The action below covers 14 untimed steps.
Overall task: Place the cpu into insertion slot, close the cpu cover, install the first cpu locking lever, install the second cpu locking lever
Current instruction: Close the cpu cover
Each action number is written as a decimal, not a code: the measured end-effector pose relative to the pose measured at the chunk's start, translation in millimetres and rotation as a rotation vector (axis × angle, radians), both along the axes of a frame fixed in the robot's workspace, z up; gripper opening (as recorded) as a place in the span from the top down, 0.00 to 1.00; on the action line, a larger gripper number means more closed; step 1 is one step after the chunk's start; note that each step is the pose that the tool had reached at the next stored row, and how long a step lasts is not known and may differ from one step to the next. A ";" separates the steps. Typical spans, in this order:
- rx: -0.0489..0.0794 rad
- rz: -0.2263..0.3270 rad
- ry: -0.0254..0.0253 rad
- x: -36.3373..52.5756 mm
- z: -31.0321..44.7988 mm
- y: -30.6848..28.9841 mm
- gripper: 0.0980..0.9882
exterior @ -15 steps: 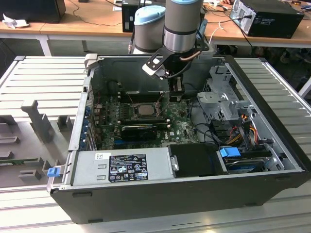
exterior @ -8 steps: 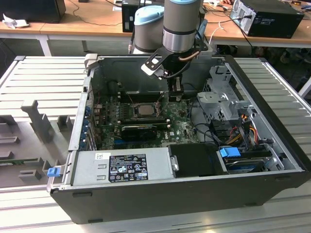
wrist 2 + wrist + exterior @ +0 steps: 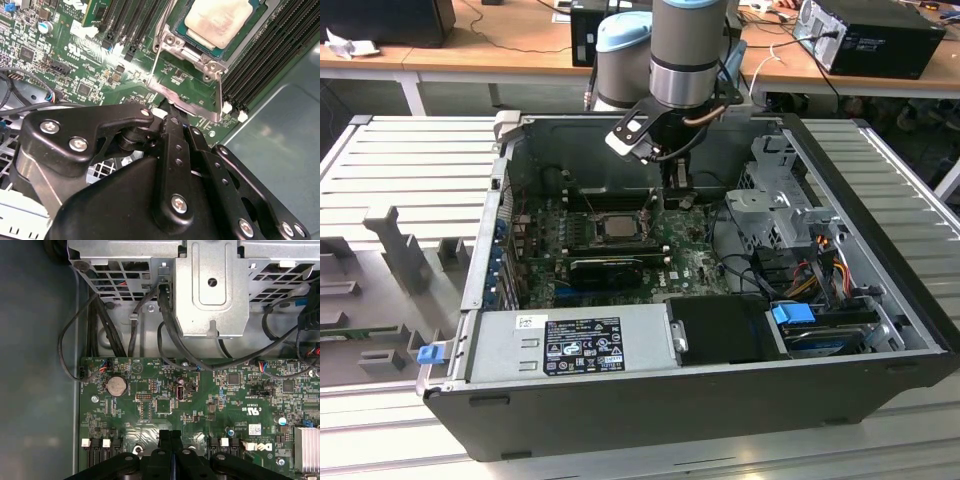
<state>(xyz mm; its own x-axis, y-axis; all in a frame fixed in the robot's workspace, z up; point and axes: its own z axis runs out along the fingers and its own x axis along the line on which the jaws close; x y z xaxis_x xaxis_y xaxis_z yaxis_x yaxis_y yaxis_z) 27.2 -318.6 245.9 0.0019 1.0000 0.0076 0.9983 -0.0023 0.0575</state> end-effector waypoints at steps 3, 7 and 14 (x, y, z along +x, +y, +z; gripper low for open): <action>0.000 0.000 0.0000 -1.6 0.0 0.0 0.99; 0.000 0.000 0.0000 -3.9 0.0 0.0 0.99; 0.000 0.000 0.0000 -8.1 0.0 0.0 0.99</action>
<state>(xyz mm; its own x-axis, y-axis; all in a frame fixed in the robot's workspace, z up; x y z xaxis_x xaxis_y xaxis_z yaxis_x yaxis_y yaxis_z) 19.1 -318.6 245.9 0.0019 1.0000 0.0076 0.9983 -0.0024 0.0576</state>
